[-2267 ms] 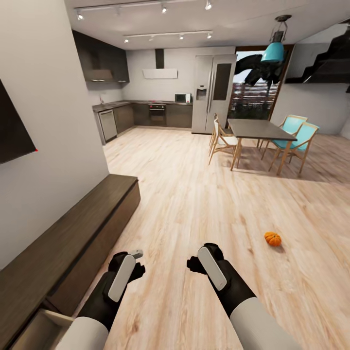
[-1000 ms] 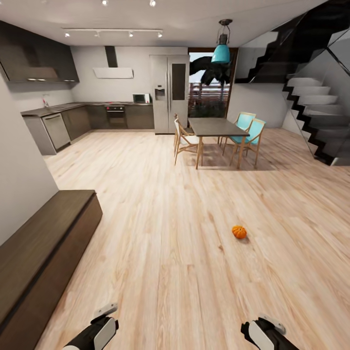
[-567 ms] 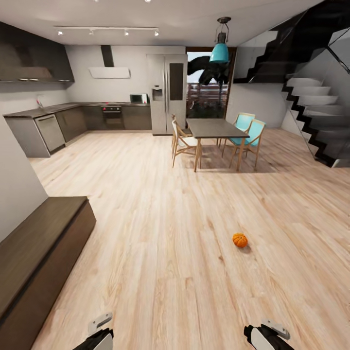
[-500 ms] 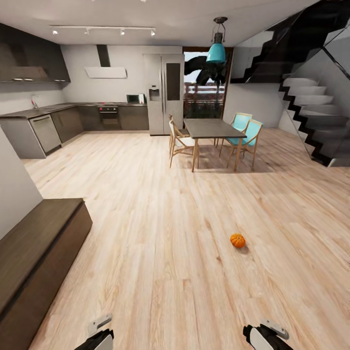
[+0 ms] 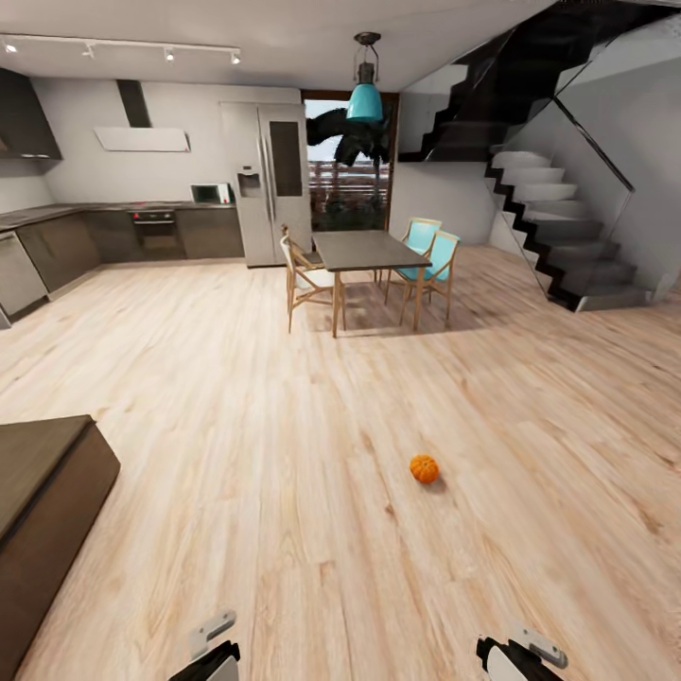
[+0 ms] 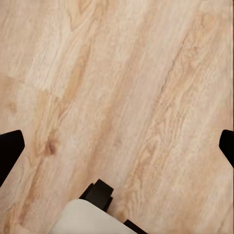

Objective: Place each of the two pumpkins and all three candles from the living room inside a cabinet in the living room (use any cabinet), then make sure every cabinet is closed, and position the cauldron so it is next to a table in the living room.

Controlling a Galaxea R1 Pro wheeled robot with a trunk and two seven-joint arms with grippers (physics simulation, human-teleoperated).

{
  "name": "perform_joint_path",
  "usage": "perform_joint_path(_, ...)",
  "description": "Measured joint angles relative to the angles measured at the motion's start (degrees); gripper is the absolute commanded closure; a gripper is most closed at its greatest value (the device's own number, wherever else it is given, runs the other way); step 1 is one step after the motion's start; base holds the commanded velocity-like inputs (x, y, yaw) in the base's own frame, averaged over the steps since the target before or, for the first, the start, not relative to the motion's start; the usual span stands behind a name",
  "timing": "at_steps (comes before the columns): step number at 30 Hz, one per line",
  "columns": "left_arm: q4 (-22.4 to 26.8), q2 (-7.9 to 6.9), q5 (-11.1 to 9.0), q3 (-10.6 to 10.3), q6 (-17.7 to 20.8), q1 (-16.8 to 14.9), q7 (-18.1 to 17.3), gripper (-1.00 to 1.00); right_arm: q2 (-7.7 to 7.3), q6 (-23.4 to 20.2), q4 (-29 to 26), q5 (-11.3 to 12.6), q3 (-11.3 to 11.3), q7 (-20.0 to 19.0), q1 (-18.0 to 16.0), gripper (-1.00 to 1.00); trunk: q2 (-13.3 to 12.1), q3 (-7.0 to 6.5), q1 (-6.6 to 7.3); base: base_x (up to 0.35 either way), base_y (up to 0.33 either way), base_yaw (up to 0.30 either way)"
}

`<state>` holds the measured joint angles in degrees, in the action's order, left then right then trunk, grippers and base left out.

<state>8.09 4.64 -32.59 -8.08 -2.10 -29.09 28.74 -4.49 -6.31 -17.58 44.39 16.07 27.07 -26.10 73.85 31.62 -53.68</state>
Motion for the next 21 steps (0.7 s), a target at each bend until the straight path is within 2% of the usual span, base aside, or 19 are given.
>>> perform_joint_path(13, 0.0, 0.17, 0.0, 0.0, 0.0, 0.1, 0.0, -1.0, 0.0, 0.2, 0.1, 0.3, 0.0, -0.1, 0.0, -1.0, 0.0, 0.0, 0.0, 0.132, -0.094, -0.273)
perform_joint_path(21, 0.0, 0.2, 0.1, -0.1, 0.0, 0.1, 0.0, -1.0, 0.08, 0.2, 0.1, 0.4, 0.0, 0.0, 0.0, -1.0, 0.0, 0.0, 0.0, 0.233, -0.16, -0.273)
